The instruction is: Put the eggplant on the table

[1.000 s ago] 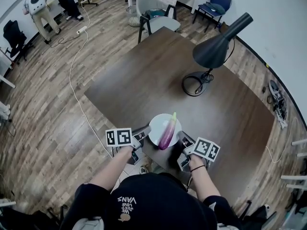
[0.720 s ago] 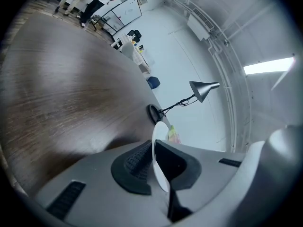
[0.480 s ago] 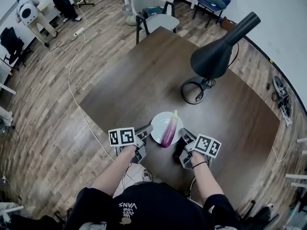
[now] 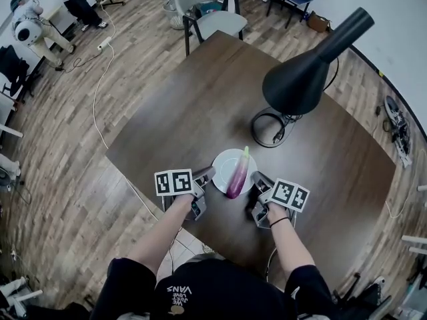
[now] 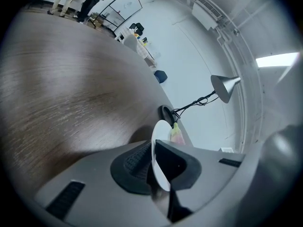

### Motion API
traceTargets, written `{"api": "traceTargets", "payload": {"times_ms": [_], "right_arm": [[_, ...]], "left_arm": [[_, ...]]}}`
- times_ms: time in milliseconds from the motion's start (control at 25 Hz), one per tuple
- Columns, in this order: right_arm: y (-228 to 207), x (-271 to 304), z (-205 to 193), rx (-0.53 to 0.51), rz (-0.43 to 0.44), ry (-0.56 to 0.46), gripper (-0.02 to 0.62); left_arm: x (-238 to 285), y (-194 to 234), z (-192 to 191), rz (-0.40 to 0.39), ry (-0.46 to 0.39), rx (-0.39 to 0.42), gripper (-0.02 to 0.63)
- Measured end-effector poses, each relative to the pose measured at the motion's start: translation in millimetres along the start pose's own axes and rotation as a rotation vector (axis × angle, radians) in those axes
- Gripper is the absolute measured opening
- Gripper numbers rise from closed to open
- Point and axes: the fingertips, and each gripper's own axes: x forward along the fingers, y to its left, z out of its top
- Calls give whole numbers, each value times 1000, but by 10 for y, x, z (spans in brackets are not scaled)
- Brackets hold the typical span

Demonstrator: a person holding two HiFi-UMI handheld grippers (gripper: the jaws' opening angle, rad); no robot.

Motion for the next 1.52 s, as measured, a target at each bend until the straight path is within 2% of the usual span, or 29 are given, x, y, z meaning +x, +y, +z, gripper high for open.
{"api": "traceTargets", "payload": {"times_ms": [360, 760, 1120, 1320, 1520], "right_arm": [[-148, 128, 155, 1, -37, 18, 34], [-173, 262, 223, -51, -72, 56, 34], [-194, 296, 209, -86, -105, 99, 35], [-172, 281, 218, -146, -125, 110, 35], [-131, 261, 226, -177, -121, 104, 76]], "left_arm": [[251, 82, 76, 68, 81, 17, 26], [324, 189, 129, 87, 79, -36, 26], [348, 200, 122, 105, 89, -45, 32], [349, 113, 140, 67, 64, -79, 106], [314, 85, 119, 71, 64, -44, 157]]}}
